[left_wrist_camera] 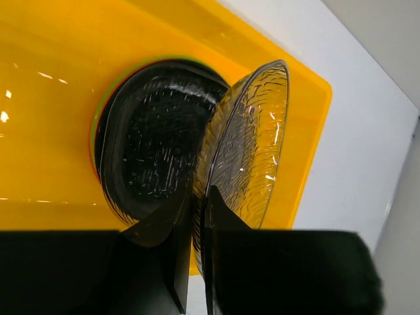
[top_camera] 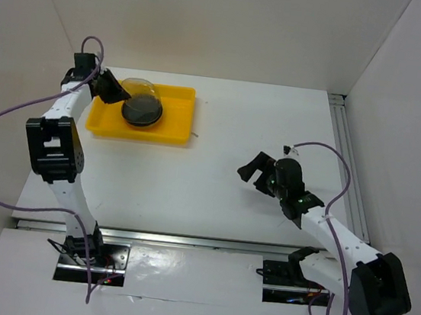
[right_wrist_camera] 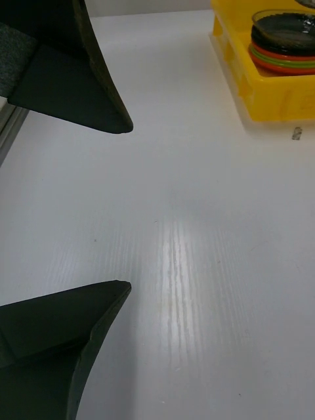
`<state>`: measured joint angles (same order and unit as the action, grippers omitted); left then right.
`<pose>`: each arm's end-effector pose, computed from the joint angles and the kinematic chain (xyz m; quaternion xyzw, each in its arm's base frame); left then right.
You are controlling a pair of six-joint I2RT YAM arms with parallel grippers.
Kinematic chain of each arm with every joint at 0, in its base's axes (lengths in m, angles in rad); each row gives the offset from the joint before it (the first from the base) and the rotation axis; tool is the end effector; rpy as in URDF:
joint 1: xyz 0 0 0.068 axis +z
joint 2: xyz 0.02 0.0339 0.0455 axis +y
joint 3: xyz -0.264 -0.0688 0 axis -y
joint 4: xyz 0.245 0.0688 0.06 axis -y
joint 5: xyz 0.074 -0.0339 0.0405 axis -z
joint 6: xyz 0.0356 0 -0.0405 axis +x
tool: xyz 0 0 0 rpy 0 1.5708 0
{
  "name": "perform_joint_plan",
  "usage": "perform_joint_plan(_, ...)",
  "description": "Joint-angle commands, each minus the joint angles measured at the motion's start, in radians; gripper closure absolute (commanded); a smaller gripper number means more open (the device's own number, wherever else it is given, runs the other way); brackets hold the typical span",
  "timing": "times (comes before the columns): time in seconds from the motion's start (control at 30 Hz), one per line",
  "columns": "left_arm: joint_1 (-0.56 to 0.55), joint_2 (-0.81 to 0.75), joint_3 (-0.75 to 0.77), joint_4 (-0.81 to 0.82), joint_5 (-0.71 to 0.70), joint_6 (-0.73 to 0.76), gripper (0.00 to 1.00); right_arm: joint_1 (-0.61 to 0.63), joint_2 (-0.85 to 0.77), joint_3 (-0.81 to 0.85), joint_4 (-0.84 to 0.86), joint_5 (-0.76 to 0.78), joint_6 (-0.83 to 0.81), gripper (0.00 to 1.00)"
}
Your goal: Place the plates into the plastic bin on the countertop
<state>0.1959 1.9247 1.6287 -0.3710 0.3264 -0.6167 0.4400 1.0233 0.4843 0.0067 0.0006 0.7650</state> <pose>0.4416 0.0760 0.2804 -0.2856 0.8434 -0.2329 0.3908 0.1973 0.0929 0.2090 0.1406 0.8567 0.2810 0.4090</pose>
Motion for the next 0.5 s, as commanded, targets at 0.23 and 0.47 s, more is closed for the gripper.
perform_joint_plan(0.23,0.051,0.189,0.174,0.018,0.379,0.003,0.92,-0.003,0.011,0.002,0.072,-0.056,-0.049,0.00)
perform_joint_plan(0.47,0.091,0.224,0.184,-0.006,0.392,0.012,0.88,-0.003,-0.012,0.020,0.026,-0.056,-0.069,0.00)
